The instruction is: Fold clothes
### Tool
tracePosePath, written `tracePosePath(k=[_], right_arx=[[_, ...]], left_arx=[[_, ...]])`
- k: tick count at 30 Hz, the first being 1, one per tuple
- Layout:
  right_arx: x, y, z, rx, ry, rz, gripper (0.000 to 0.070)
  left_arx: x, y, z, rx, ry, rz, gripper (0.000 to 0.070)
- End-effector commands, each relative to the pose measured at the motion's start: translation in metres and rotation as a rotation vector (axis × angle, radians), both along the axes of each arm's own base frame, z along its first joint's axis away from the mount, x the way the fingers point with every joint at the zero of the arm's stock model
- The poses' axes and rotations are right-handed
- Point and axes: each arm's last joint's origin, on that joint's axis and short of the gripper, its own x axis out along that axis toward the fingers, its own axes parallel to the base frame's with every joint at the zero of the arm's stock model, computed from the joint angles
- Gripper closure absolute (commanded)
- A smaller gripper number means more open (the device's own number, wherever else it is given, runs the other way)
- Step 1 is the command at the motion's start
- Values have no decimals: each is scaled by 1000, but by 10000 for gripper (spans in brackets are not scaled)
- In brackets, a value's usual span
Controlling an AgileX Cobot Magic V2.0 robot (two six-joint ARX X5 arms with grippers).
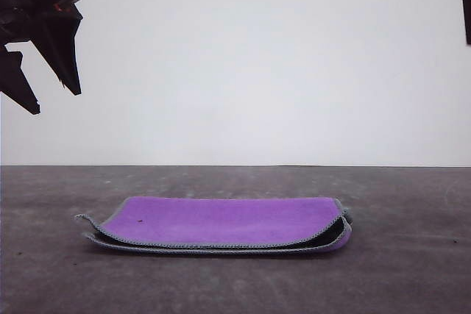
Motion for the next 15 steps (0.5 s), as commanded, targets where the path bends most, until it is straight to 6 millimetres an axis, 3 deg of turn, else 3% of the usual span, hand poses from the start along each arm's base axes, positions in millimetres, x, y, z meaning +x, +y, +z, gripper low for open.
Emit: tracePosePath(k=[1,9,15], right_arx=[[5,2,-18,59,-27,-27,130],[19,12,-95,280,-9,-16,130],[34,17,-124,371,74,-3,130]], left_arx=[[4,-1,1,0,-10,-9,297],[4,-1,1,0,-13,-9,298],[4,-1,1,0,-14,-9,298]])
